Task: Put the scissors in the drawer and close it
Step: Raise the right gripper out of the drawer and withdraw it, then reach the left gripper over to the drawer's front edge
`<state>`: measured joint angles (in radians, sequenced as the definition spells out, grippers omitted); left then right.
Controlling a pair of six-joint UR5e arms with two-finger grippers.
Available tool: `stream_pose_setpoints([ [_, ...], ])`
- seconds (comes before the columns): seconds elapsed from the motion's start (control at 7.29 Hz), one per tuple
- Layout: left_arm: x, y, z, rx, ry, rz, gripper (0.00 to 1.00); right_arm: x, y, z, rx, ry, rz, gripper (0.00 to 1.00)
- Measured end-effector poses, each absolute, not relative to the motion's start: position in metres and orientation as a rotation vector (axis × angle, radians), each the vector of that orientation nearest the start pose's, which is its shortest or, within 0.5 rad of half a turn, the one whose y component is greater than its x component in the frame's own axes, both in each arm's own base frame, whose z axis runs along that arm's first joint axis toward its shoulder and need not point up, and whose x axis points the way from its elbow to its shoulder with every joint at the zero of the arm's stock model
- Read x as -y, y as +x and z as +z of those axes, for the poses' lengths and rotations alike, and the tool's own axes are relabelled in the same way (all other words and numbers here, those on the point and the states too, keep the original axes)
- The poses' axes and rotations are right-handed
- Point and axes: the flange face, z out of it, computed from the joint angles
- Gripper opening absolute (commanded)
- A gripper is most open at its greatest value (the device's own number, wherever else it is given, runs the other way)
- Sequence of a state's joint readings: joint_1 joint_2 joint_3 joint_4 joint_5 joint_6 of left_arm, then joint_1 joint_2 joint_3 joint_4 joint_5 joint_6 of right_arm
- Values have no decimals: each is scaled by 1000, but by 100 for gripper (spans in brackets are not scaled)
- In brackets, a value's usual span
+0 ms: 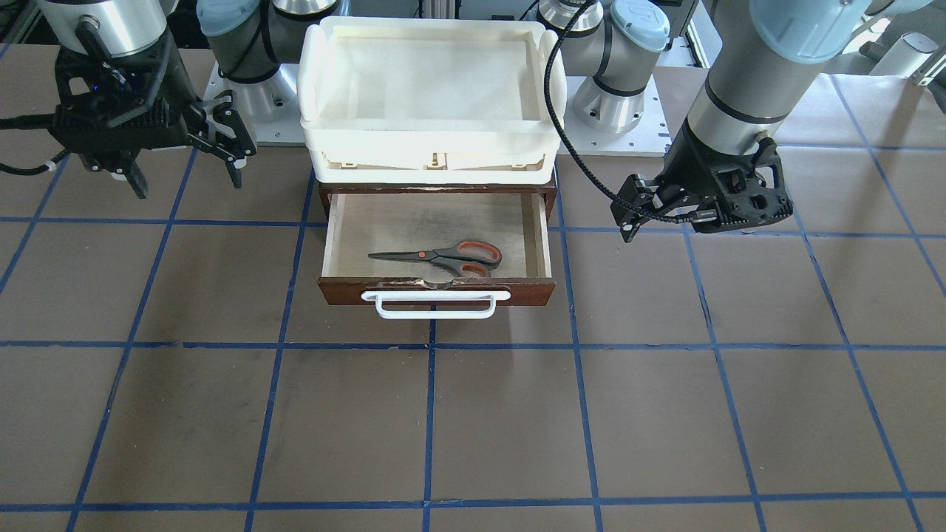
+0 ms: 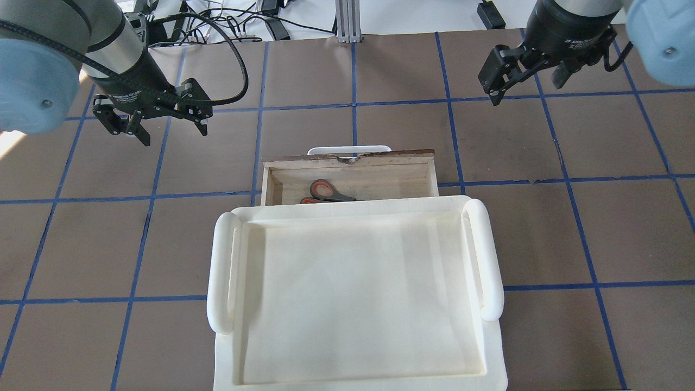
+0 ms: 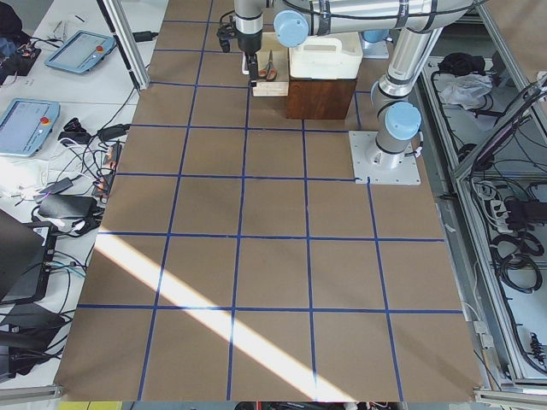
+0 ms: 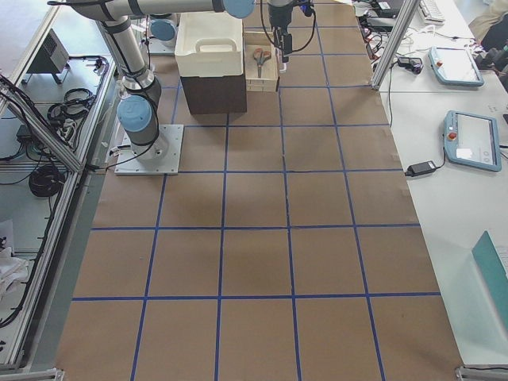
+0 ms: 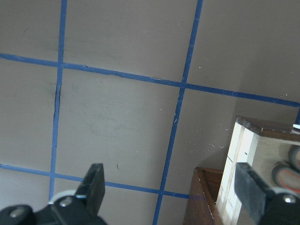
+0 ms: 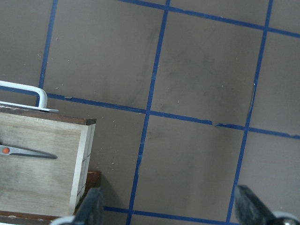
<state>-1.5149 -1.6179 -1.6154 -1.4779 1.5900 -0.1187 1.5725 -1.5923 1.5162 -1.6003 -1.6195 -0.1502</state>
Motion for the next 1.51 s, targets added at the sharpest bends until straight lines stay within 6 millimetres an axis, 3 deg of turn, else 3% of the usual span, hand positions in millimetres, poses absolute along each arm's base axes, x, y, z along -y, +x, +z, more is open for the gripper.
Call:
stream_pose_setpoints([
  [0.27, 516, -113, 461, -3115, -252, -31, 100, 479, 127, 543, -3207, -68, -202, 100],
  [0.55, 522, -140, 477, -3121, -195, -83, 100, 479, 133, 548, -3142, -50, -241, 100],
  [0.69, 527, -158, 476, -3124, -183, -87, 100, 480, 135, 549, -3119, -44, -263, 100],
  [1.24, 573, -222, 415, -3177, -170, -118, 100, 476, 132, 558, -3130, 40, -322, 100],
  [1.51, 581, -269, 370, -3175, -198, -92, 100, 472, 130, 556, -3128, 116, -290, 100],
])
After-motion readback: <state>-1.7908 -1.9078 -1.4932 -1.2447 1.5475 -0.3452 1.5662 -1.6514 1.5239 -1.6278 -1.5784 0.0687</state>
